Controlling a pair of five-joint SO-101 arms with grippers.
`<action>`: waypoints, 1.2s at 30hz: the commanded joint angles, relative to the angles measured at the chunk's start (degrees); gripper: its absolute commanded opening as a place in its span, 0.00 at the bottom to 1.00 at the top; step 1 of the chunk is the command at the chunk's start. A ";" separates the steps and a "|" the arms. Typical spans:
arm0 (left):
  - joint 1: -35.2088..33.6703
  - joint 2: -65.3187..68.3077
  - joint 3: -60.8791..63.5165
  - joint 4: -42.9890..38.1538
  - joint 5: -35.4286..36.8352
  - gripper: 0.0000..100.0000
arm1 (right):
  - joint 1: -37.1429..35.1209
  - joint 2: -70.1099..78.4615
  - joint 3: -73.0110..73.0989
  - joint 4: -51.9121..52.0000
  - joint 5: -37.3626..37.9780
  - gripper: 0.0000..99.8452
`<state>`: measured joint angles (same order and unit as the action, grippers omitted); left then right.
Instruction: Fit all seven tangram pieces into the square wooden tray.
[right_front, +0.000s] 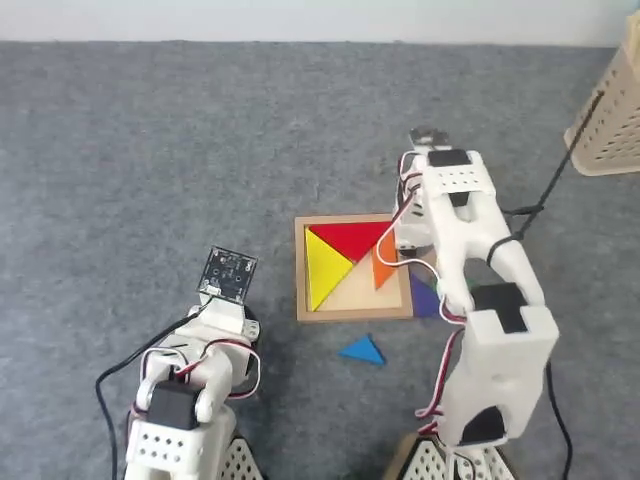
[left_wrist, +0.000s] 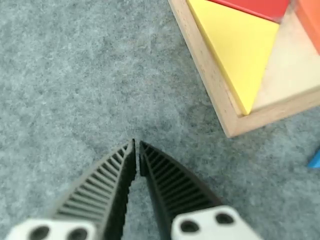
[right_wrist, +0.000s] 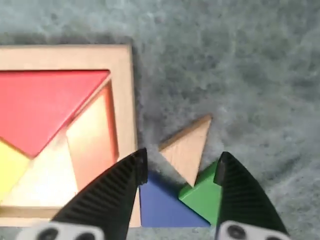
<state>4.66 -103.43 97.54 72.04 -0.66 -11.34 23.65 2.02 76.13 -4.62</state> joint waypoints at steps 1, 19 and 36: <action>-0.18 -1.14 -1.01 0.35 0.35 0.01 | 0.04 0.22 -2.55 -0.75 1.32 0.22; -0.18 -1.14 -1.01 0.35 0.35 0.01 | 0.66 0.84 -2.37 -0.31 0.88 0.08; -0.18 -1.14 -1.01 0.35 0.35 0.01 | -5.67 -19.03 -2.29 7.69 0.70 0.05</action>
<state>4.66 -103.43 97.54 72.04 -0.66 -13.54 9.85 2.02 82.29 -4.53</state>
